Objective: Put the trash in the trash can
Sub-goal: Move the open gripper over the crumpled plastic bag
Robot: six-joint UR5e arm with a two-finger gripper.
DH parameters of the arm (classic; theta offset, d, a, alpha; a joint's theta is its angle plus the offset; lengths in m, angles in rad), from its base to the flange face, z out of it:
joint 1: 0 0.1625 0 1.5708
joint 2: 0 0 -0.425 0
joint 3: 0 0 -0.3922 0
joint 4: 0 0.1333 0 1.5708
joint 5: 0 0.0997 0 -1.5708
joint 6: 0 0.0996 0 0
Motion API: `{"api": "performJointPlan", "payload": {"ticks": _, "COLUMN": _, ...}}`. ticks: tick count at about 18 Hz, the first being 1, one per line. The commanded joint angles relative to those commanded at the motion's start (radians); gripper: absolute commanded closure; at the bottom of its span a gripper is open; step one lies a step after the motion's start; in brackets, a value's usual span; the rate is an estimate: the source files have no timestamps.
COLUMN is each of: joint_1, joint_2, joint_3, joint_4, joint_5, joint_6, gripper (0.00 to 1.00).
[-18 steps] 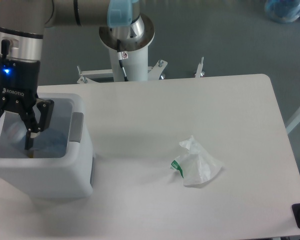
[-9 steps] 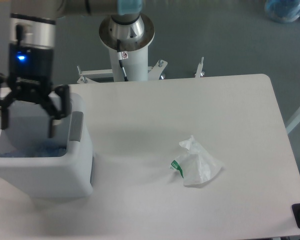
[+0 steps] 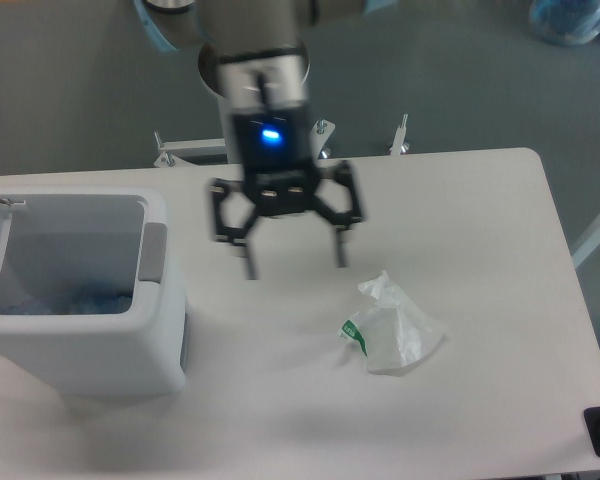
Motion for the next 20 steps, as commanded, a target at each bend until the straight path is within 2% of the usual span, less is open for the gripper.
{"api": "performJointPlan", "payload": {"ticks": 2, "joint_1": 0.029, "joint_2": -0.018, "joint_3": -0.017, "joint_4": 0.005, "joint_5": 0.0, "joint_6": 0.003, "gripper": 0.0}}
{"api": "performJointPlan", "payload": {"ticks": 4, "joint_1": 0.046, "joint_2": -0.061, "joint_3": -0.009, "joint_4": 0.008, "joint_5": 0.002, "joint_6": -0.006, "gripper": 0.0}}
{"api": "performJointPlan", "payload": {"ticks": 8, "joint_1": 0.059, "joint_2": -0.086, "joint_3": -0.015, "joint_4": 0.003, "joint_5": 0.008, "joint_6": 0.014, "gripper": 0.0}}
{"api": "performJointPlan", "payload": {"ticks": 10, "joint_1": 0.06, "joint_2": -0.097, "joint_3": -0.032, "joint_4": -0.003, "joint_5": 0.026, "joint_6": 0.137, "gripper": 0.01}}
{"api": "performJointPlan", "payload": {"ticks": 12, "joint_1": 0.056, "joint_2": -0.109, "joint_3": -0.06, "joint_4": -0.005, "joint_5": 0.07, "joint_6": 0.247, "gripper": 0.01}}
{"api": "performJointPlan", "payload": {"ticks": 15, "joint_1": 0.027, "joint_2": -0.162, "joint_3": -0.075, "joint_4": -0.003, "joint_5": 0.074, "joint_6": 0.269, "gripper": 0.01}}
{"api": "performJointPlan", "payload": {"ticks": 20, "joint_1": -0.027, "joint_2": -0.209, "joint_3": -0.103, "joint_4": -0.003, "joint_5": 0.077, "joint_6": 0.351, "gripper": 0.01}}
